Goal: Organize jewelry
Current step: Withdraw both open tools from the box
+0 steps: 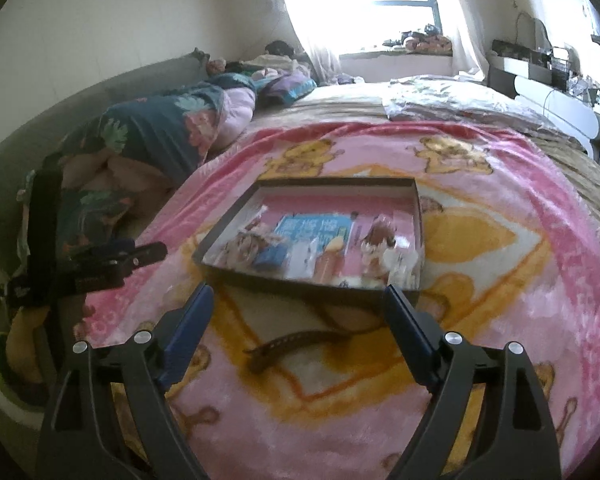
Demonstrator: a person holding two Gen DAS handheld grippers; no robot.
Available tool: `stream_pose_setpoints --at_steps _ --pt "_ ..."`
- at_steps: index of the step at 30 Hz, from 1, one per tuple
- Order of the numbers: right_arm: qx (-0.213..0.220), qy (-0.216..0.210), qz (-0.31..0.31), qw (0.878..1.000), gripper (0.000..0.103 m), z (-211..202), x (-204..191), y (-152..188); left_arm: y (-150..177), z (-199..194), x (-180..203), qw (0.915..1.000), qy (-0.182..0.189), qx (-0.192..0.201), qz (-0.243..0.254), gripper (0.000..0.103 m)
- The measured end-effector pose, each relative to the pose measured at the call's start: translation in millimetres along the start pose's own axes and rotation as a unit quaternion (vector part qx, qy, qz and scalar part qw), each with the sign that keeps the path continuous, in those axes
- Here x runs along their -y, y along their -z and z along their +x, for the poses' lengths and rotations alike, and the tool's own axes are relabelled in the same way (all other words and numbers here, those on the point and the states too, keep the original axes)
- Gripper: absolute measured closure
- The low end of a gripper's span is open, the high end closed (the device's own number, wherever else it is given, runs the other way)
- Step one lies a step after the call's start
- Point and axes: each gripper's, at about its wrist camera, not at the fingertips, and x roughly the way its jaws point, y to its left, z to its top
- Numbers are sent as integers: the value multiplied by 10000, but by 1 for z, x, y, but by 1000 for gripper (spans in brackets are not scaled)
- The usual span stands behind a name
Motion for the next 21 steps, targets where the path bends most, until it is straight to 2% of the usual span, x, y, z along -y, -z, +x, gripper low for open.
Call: stream_pose_setpoints --at_steps 4,12,16,21 --pt "-233 -59 91 9997 18 11 -9 12 8 2 -17 9998 -148 -122 -48 12" --pt "-705 -220 315 9968 18 43 -28 33 23 21 -45 9986 -37 -427 -315 12" --pt "-986 -337 514 9932 18 63 -27 38 30 42 -49 9973 108 -671 -283 12" --pt "-1255 -267 840 9882 19 88 -15 42 34 71 -50 9950 68 -1000 -43 12"
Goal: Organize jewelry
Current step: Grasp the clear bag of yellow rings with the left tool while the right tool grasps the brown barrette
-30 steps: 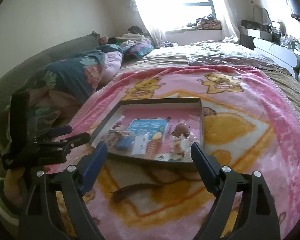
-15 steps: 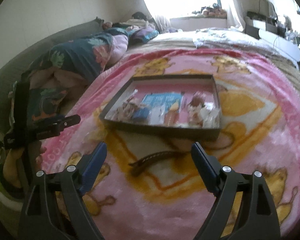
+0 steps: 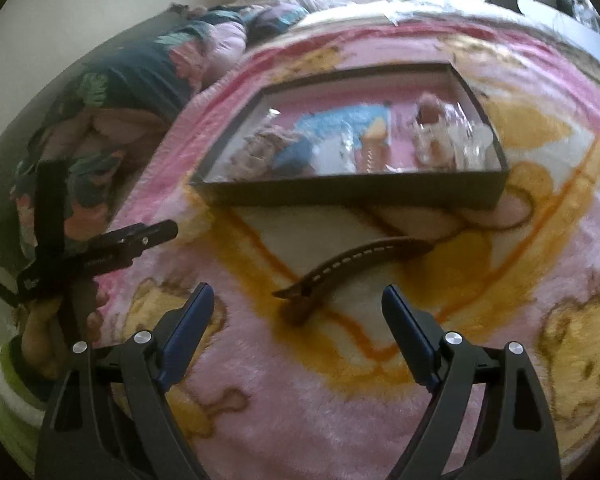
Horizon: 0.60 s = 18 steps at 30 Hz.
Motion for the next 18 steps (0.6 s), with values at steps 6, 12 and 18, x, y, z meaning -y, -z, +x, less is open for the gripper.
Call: stream_pose_setpoints --at_steps 6,12,18 --pt "-144 148 422 9989 25 26 14 -11 -7 18 10 9995 46 -99 312 12" --pt "-150 207 330 9991 68 42 14 -17 -7 29 29 9967 85 -171 793 28" --pt "-147 121 -314 9993 90 38 -6 -7 2 22 43 9940 -62 -138 1083 46"
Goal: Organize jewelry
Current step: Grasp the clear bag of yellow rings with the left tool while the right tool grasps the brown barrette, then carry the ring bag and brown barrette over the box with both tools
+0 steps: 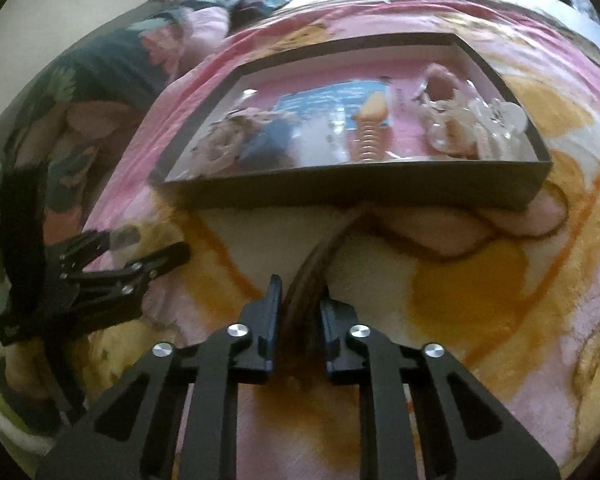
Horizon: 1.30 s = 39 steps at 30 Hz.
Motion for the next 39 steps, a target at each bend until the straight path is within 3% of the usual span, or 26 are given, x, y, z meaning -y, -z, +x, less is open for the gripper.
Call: stream_pose_setpoints --at_steps 8,13,22,31,39 --pt "260 -235 -382 9987 90 -36 -10 13 17 -24 11 9998 144 84 -114 53" --pt "525 -381 -413 9970 90 -69 -7 10 16 -55 19 9986 231 414 -242 53" --pt "1087 -232 -485 9926 90 -112 6 -5 -11 -90 32 9953 320 851 -331 53" --pt "1445 -49 -387 9887 90 -127 27 -30 -48 -92 40 9920 364 1120 -451 53" --pt "1540 172 -346 9873 90 -117 42 -61 -80 -75 43 9913 279 1200 -467 53"
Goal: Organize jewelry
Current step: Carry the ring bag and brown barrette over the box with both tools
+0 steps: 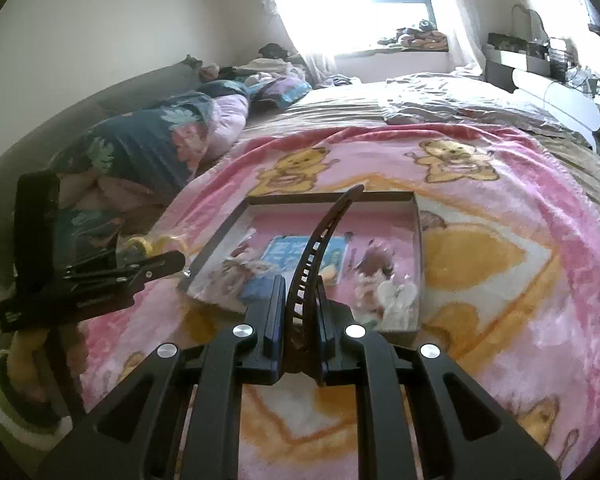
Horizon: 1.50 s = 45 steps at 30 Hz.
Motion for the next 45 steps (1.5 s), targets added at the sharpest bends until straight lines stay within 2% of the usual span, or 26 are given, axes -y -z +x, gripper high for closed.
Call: stream_pose_setpoints --at_steps 4,15,26,34,36,38,41,45 --pt "-37 43 12 10000 90 14 6 -7 -4 17 -2 10000 -34 -72 -16 53" --pt "-464 41 -67 9989 90 71 10 -9 4 60 -18 9992 -80 -315 -224 52" --pt "-910 95 -183 9956 90 120 3 1 8 79 -33 9983 -160 -459 -324 52" --pt "-1084 53 -200 9939 88 133 -3 7 11 84 -36 9978 -192 -535 -341 52" --pt "-1081 45 -239 9938 85 132 -5 7 11 83 -36 9978 -192 -529 -343 52" --pt "-1038 54 -265 9942 77 127 -6 7 10 83 -36 9979 -187 -515 -338 52" --pt "-968 64 -273 9949 70 119 -6 7 11 83 -36 9981 -190 -491 -328 50" --pt "-858 89 -275 9959 61 105 -6 5 10 78 -33 9984 -186 -440 -303 41"
